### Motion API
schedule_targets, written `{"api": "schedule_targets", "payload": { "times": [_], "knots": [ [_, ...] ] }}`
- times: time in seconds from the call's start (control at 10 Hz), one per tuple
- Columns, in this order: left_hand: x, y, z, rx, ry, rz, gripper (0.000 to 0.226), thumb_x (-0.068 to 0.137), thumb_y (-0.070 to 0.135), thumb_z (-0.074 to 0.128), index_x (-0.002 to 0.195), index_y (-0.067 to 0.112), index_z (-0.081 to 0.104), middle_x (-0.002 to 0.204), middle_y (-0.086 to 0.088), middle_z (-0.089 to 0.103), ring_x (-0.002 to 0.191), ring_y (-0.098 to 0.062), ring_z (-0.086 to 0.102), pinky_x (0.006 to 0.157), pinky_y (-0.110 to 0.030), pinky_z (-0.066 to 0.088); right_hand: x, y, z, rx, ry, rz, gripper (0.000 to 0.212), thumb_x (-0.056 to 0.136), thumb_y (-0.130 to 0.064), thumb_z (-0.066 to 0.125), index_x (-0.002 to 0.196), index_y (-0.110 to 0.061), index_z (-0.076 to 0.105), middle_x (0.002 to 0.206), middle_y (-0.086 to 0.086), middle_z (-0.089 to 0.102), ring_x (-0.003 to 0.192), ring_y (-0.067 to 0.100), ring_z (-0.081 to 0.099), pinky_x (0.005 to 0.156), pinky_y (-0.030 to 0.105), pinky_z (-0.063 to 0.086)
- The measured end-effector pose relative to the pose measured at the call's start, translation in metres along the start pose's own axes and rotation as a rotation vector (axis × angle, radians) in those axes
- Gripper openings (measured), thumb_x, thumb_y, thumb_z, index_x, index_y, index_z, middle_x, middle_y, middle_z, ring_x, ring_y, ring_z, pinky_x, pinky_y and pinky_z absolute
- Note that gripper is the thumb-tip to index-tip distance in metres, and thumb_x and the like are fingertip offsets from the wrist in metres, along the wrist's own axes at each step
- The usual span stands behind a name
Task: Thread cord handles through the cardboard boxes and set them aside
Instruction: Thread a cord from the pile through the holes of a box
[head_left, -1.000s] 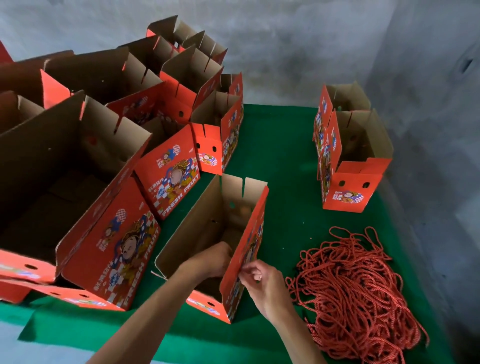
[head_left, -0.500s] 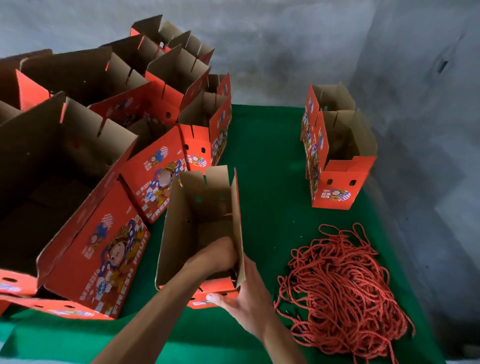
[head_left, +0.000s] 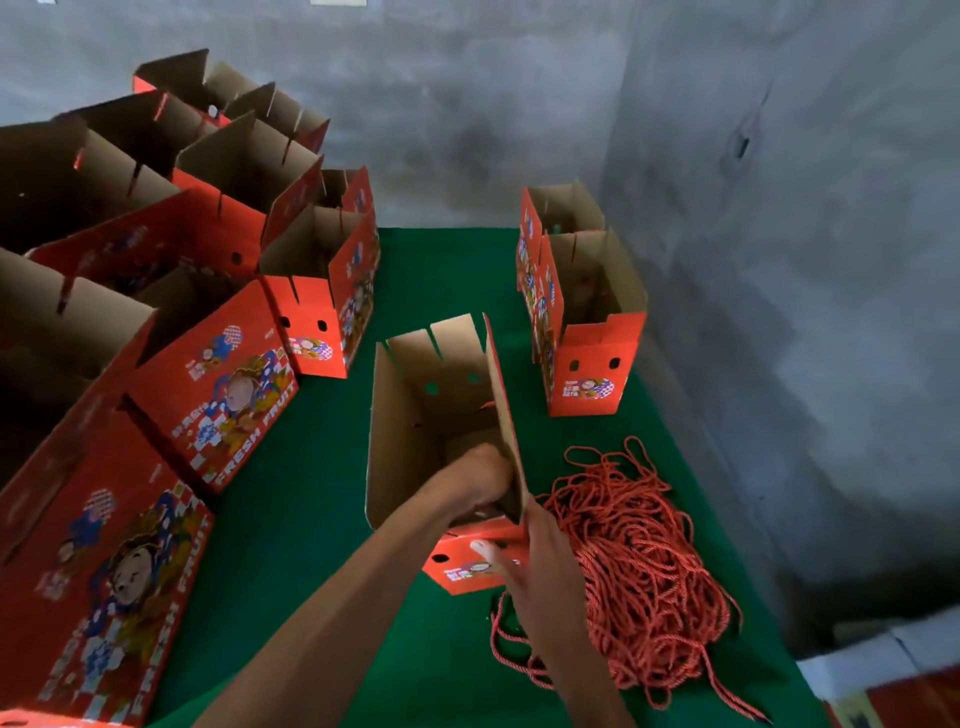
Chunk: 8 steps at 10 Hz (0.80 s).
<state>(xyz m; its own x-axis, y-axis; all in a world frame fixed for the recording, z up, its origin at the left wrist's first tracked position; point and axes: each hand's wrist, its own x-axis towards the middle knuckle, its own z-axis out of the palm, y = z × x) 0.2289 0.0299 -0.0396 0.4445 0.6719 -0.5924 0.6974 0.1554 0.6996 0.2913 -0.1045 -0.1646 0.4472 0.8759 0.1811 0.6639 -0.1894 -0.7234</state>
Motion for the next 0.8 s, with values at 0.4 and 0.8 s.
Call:
{"api": "schedule_targets", "payload": {
  "times": [0.4, 0.8],
  "knots": [
    [-0.019, 0.014, -0.005, 0.433, -0.141, 0.373, 0.091, 0.068, 0.099, 0.050, 0.139, 0.042, 0.052, 0.142, 0.015, 0.058, 0.129, -0.010, 0.055, 0.114, -0.039, 0.041, -0.017, 0.008, 0.009, -0.060, 0.317, -0.065, 0.017, 0.100, -0.041, 0.060, 0.093, -0.025, 0.062, 0.093, -0.008, 0.059, 0.082, 0.012, 0.059, 0.067, 0.035, 0.055],
    [-0.046, 0.065, -0.007, 0.951, -0.018, 0.590, 0.065, 0.102, 0.020, 0.046, 0.155, 0.052, 0.027, 0.147, -0.013, 0.056, 0.128, -0.039, 0.054, 0.103, -0.043, 0.043, -0.017, -0.032, 0.010, -0.384, 0.136, -0.081, 0.075, 0.083, -0.048, 0.077, 0.149, -0.050, 0.041, 0.146, 0.027, 0.050, 0.116, 0.035, 0.066, 0.092, 0.039, 0.060]
  ]
}}
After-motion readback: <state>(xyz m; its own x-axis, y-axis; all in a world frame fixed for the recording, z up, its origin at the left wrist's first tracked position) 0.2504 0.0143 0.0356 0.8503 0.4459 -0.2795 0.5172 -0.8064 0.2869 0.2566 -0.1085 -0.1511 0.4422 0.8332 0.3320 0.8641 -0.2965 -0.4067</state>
